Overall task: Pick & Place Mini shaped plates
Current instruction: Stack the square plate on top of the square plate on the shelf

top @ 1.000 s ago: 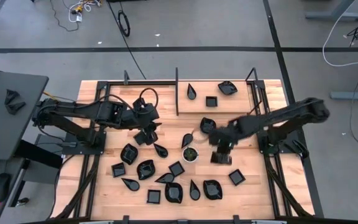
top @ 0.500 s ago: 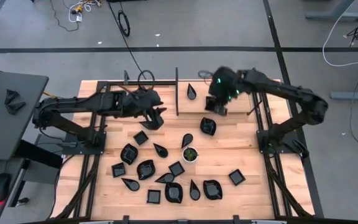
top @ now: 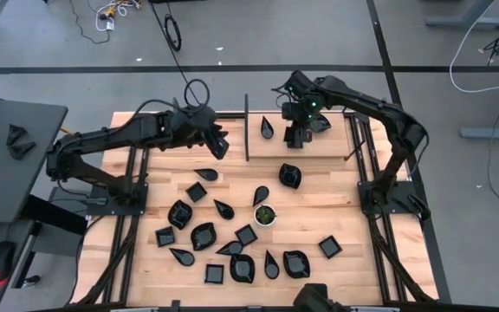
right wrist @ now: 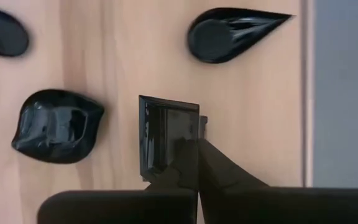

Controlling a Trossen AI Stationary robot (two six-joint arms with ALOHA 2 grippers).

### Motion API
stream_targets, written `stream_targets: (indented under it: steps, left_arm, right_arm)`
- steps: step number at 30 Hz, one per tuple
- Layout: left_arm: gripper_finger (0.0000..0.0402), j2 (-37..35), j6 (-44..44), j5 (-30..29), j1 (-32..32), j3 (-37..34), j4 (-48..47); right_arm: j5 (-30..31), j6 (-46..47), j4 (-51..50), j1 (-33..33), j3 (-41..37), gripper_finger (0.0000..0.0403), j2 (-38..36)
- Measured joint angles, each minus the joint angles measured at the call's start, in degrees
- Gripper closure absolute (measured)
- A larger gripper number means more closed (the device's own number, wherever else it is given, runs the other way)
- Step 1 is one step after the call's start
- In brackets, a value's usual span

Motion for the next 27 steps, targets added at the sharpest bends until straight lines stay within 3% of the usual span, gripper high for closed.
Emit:
stream_targets:
  steps: [10, 27]
  left_arm:
    - [0.0266, 0.00, 3.01, 0.38, 3.94, 0.00, 0.05]
    - [0.0266, 0.00, 4.18, 0.43, 7.80, 0.00, 1.02]
  right_arm:
    - [-0.27, -2.76, -0.55, -1.05, 0.00, 0.0403, 4.44]
    - [-0.29, -4.23, -0.47, -2.11, -1.95, 0.0403, 4.50]
